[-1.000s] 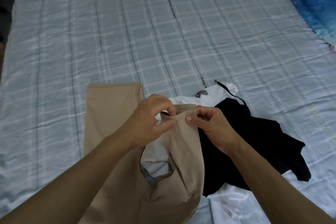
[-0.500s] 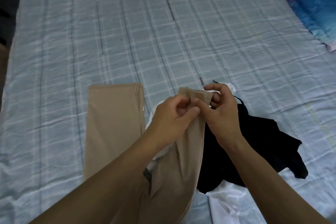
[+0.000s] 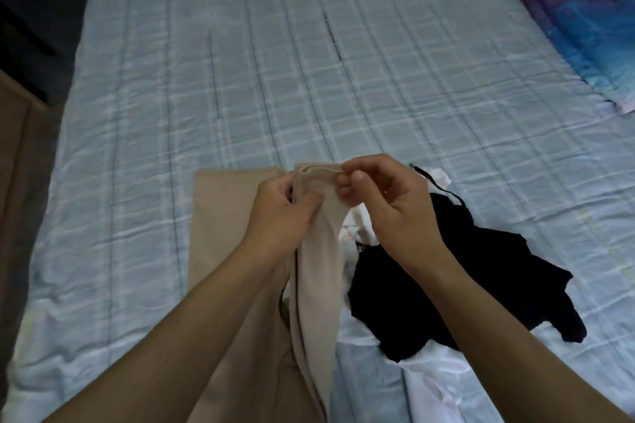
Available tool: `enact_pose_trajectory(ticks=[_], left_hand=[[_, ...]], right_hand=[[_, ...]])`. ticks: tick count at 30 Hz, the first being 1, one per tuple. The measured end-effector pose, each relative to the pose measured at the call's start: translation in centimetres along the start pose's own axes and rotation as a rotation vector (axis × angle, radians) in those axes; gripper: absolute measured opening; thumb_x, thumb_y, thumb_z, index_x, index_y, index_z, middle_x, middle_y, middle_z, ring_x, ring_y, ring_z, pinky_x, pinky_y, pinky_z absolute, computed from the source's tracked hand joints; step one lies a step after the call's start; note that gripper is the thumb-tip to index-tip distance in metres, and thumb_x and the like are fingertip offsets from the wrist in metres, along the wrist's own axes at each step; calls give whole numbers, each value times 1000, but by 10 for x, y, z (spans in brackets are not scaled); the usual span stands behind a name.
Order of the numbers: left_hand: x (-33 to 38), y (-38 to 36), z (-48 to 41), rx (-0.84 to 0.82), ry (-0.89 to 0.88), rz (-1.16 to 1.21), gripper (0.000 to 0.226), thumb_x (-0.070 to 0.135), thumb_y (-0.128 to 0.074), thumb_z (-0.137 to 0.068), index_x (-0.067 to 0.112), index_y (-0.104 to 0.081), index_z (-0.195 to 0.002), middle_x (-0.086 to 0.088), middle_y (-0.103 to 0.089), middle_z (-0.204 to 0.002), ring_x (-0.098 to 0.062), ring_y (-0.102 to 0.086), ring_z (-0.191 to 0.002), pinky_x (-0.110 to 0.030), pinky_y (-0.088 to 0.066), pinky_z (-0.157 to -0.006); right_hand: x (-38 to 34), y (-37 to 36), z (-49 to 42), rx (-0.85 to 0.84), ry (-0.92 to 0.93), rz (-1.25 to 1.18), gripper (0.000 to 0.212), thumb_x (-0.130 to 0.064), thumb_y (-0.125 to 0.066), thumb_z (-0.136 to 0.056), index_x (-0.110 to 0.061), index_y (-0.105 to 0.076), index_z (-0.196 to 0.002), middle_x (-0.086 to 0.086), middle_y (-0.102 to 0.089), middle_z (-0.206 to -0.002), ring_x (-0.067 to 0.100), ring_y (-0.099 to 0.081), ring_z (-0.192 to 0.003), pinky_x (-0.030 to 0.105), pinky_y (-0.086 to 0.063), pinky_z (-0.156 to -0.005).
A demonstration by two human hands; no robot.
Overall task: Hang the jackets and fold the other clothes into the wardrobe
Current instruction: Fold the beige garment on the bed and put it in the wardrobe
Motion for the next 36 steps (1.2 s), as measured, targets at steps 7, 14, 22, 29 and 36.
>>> enact_pose_trajectory(ticks=[7,14,22,29,36], left_hand=[[6,59,7,-79,39,145,16,7,-60,-96,8,-73,-105,-10,-76,-102,-24,-72,-98,-34,-59,-86],[-17,141,-22,9,259,324,16,6,-64,-92,2,-72,-105,-13,-76,-101,-19,-74,-89,-27,-61,-72],[-103,211,-124,267,323,9,11,11,-69,-88,17,-74,-95,-13,-75,-99,-29,-71,-96,-48,-58,-90],[-151,202,-129,315,86,-577,38,29,-55,-85,18,-60,-121,-3,-61,-121,-25,-57,-110,-42,-47,-96],[-232,153,-113,-184,2,-1314,63,45,-29,-103,23,-11,-159,4,-2,-167,-23,-3,-154,-47,-8,-122]], right_hand=[[40,-65,6,-315,-345,-57,37,-13,-81,-79,-26,-68,-112,-2,-72,-113,11,-66,-110,30,-53,-93],[42,-141,-14,-490,-340,-103,15,-14,-81,-79,-22,-76,-91,2,-75,-93,11,-70,-90,26,-57,-78],[131,-201,-92,-291,-435,244,33,-25,-79,-79,-7,-57,-96,3,-59,-81,13,-54,-71,35,-49,-67],[184,-211,-93,-286,-119,762,40,-23,-60,-90,-17,-53,-130,5,-52,-129,20,-52,-111,32,-44,-90],[255,-250,-43,-574,-3,1091,66,-51,-27,-103,-14,-19,-156,5,-4,-164,22,4,-153,42,3,-124]])
Point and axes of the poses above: each hand's wrist, its own z-axis away from the middle knuckle, its own y-axis out of the back of the hand, x = y × z, the point moved 9 cm from there along -z, towards the middle knuckle
